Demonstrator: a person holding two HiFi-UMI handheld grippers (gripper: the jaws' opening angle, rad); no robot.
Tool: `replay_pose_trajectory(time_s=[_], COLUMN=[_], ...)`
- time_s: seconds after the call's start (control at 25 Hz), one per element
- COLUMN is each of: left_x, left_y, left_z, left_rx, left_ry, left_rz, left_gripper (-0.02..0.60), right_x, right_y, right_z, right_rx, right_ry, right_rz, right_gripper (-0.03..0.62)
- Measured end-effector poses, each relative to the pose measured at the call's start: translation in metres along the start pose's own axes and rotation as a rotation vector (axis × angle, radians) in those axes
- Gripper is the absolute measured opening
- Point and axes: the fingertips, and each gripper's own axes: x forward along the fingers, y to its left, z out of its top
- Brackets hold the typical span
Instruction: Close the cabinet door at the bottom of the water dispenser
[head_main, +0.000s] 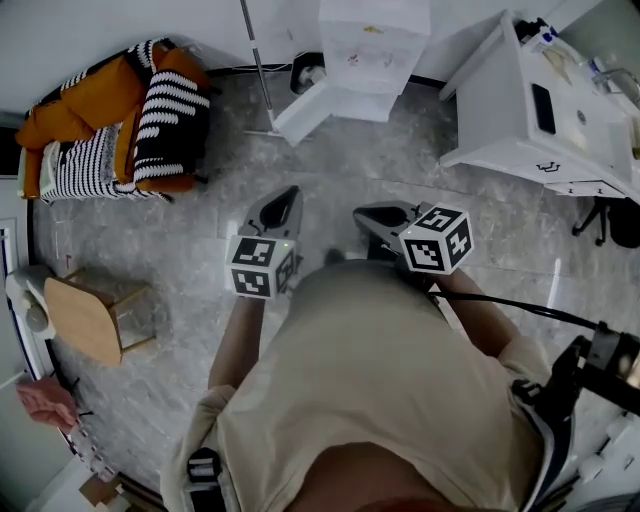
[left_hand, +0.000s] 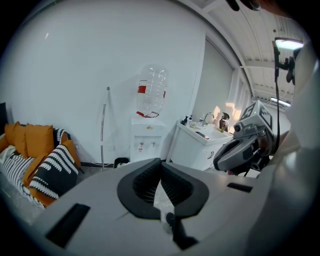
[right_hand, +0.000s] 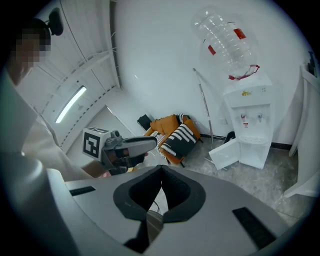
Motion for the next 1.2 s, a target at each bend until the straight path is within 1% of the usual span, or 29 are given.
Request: replay_pose_trajectory(time_s=[0.2, 0.36, 0.44, 0.52, 0.6, 0.64, 0.72, 0.8, 0.84, 1.0, 1.12, 1.2], left_x=[0.022, 0.044, 0.056, 0.07, 0.086, 0.094, 0.109, 0.119, 0.122, 0.137, 0.144, 0.148], left_y=[-0.007, -0.017, -0.024, -0.029, -0.032, -0.033, -0.034, -0.034, -0.035, -0.042, -0.04, -0.036], left_z=[0.016, 0.027, 0.034, 0.043, 0.053, 0.058, 0.066, 0.072, 0.075, 0.083, 0.082, 0.083], left_rx=[-0.011, 0.007, 0.001, -0.04, -0.073, -0.071, -0.041, -0.017, -0.023, -0.104, -0.087, -0.077], left_ry=[0.017, 0.041, 0.043, 0.034, 0.026, 0.025, 0.035, 0.046, 0.046, 0.029, 0.046, 0.055], left_rz=[0.016, 0.032, 0.035, 0.03, 0.036, 0.047, 0.08, 0.111, 0.116, 0.091, 0.108, 0.113], left_gripper=[-0.011, -0.011, -0.011, -0.011, -0.011, -0.011, -0.011, -0.011, -0.011, -0.011, -0.011, -0.011], right_x=[-0.011, -0.023, -0.03, -0.037, -0.044, -0.048, -0.058, -0.068, -0.072, -0.081, -0.083, -0.086], right_y=[-0.02, -0.041, -0.053, -0.064, -0.07, -0.072, -0.079, -0.089, -0.094, -0.11, -0.117, -0.127], right_z=[0.013, 0.026, 0.034, 0.045, 0.055, 0.06, 0.071, 0.083, 0.089, 0.1, 0.097, 0.098], right_rx=[0.008, -0.008, -0.054, -0.138, -0.224, -0.259, -0.311, -0.337, -0.342, -0.318, -0.301, -0.283], right_ry=[0.001, -0.005, -0.013, -0.025, -0.035, -0.04, -0.061, -0.099, -0.12, -0.168, -0.171, -0.174], right_rz=[0.028, 0.055, 0.049, 0.038, 0.057, 0.075, 0.1, 0.101, 0.1, 0.101, 0.104, 0.088], right_gripper=[0.014, 0.014, 0.014, 0.014, 0.014, 0.014, 0.014, 0.014, 0.014, 0.014, 0.014, 0.014])
